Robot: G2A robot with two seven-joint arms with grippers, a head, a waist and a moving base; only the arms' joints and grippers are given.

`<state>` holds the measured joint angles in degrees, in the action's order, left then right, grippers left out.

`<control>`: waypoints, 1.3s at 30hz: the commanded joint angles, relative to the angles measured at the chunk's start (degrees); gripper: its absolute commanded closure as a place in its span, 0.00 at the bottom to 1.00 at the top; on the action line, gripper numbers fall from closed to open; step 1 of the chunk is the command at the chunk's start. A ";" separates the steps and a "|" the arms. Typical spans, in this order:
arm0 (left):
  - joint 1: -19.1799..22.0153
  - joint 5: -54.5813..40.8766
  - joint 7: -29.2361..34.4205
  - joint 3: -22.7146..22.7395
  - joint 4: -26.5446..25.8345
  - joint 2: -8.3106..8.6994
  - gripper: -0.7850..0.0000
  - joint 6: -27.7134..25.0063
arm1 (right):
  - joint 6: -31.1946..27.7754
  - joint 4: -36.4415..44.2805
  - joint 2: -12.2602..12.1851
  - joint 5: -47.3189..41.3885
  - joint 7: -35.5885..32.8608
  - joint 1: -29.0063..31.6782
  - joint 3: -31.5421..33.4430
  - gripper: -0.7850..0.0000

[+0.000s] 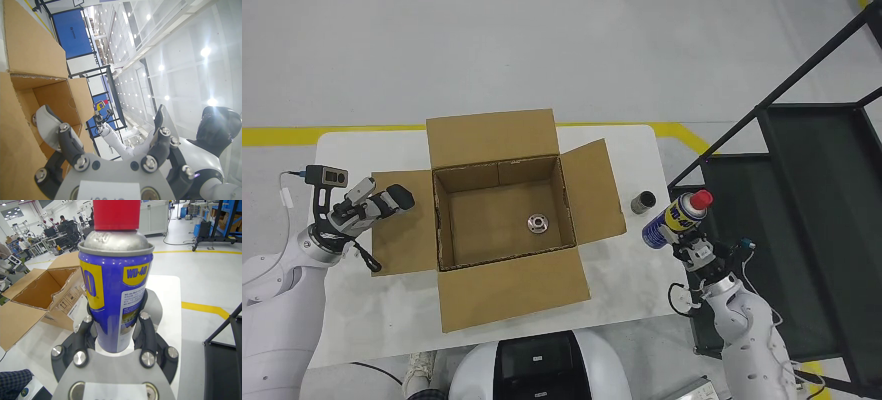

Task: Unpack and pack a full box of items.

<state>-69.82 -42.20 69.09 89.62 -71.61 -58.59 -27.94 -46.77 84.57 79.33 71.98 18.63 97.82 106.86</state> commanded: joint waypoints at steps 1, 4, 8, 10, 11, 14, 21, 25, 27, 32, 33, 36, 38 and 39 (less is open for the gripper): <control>0.00 0.00 0.00 0.00 0.00 0.00 0.00 0.00 | 1.50 -2.63 -0.01 0.57 0.96 -0.91 -0.88 1.00; 0.00 0.00 0.00 0.00 0.00 0.00 0.00 0.00 | 3.03 -7.41 -0.04 3.83 4.85 -2.53 -3.00 1.00; 0.00 0.00 0.00 0.00 0.00 0.00 0.00 0.00 | 8.03 -13.30 -0.20 10.96 14.55 -4.42 -5.20 1.00; 0.00 0.00 0.00 0.00 0.00 0.00 0.00 0.00 | 11.33 -16.25 -0.30 13.71 19.10 -5.63 -5.95 1.00; 0.00 0.00 0.00 0.00 0.00 0.00 0.00 0.00 | 12.73 -17.86 -0.31 14.74 20.95 -6.31 -6.47 1.00; 0.00 0.00 0.00 0.00 0.00 0.00 0.00 0.00 | 16.15 -22.70 -0.37 16.67 25.45 -8.81 -7.78 1.00; 0.00 0.00 0.00 0.00 0.00 0.00 0.00 0.00 | 21.57 -32.51 -0.40 18.44 32.19 -14.43 -10.49 1.00; 0.00 0.00 0.00 0.00 0.00 0.00 0.00 0.00 | 25.98 -37.24 -0.39 18.74 34.09 -17.34 -11.32 1.00; 0.00 0.00 0.00 0.00 0.00 0.00 0.00 0.00 | 27.37 -39.12 -0.39 18.88 35.21 -18.42 -11.78 1.00; 0.00 0.00 0.00 0.00 0.00 0.00 0.00 0.00 | 28.54 -43.35 -0.42 18.92 36.50 -20.88 -13.09 1.00; 0.00 0.00 0.00 0.00 0.00 0.00 0.00 0.00 | 28.75 -44.09 -0.43 18.75 36.80 -21.33 -13.25 1.00; 0.00 0.00 0.00 0.00 0.00 0.00 0.00 0.00 | 29.01 -46.28 -0.36 17.88 37.52 -22.63 -13.85 1.00; 0.00 0.00 0.00 0.00 0.00 0.00 0.00 0.00 | 29.25 -47.52 -0.29 17.32 38.24 -23.35 -14.26 1.00; 0.00 0.00 0.00 0.00 0.00 0.00 0.00 0.00 | 29.30 -48.10 -0.27 17.17 38.51 -23.68 -14.48 1.00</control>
<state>-69.82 -42.20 69.09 89.62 -71.61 -58.59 -27.94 -17.49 37.04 79.03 89.31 56.87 74.45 92.58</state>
